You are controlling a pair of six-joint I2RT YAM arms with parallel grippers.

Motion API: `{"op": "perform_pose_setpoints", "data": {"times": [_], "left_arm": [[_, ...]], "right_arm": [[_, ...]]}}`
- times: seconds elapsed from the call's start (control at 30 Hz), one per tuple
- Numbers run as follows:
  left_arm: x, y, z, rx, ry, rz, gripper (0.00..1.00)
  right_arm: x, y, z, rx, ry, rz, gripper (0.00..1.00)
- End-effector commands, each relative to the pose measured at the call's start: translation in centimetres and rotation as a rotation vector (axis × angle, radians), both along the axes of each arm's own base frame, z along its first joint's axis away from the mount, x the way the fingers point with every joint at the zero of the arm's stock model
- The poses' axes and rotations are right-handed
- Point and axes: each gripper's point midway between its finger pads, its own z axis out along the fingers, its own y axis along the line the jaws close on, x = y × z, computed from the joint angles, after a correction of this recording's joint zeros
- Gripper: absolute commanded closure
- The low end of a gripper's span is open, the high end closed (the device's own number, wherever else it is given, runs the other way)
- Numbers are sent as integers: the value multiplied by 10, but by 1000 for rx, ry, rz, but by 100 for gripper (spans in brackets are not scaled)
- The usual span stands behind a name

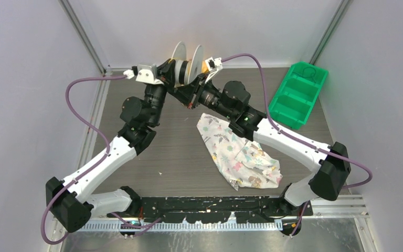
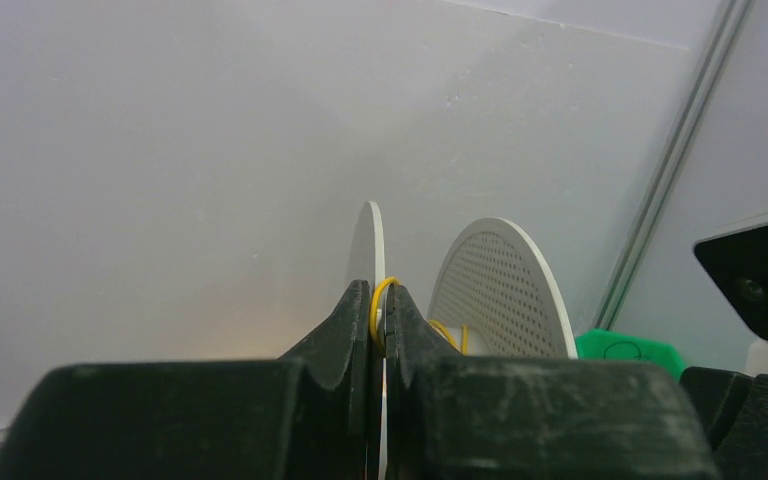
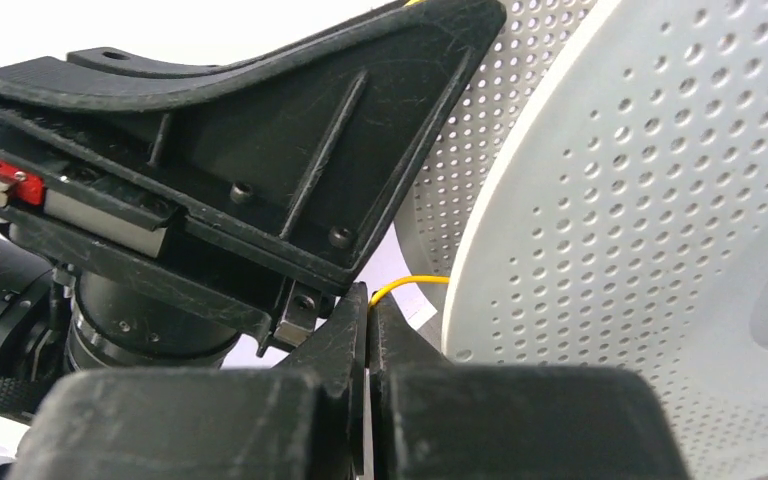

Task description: Wrap the cables

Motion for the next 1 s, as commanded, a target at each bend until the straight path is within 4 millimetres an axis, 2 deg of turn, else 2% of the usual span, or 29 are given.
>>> {"op": "perform_pose_setpoints", "data": {"times": [0.0,0.13,0.37,0.67,0.77,0.97], "left_arm": [[-46,-7,61,-67,-212,-159,99],[-46,-8,58,-21,-193,-153,100],[-42,-24,40,178,-99,-193,100],[-52,-37,24,380,-78,-262,99],[-61,-43,17,460,-90,-312,100],[-81,-55,-3,606,-65,-445,100]], "right_arm": [[23,-30,35,23,-22,-173,99],[28,-39,34,-27,-28,-231,99],[26,-37,40,-83,-64,-216,99],[14,-35,39,-208,-165,-146,99],[2,-33,35,-295,-249,-76,99],[-36,-30,22,-441,-434,148,100]]}}
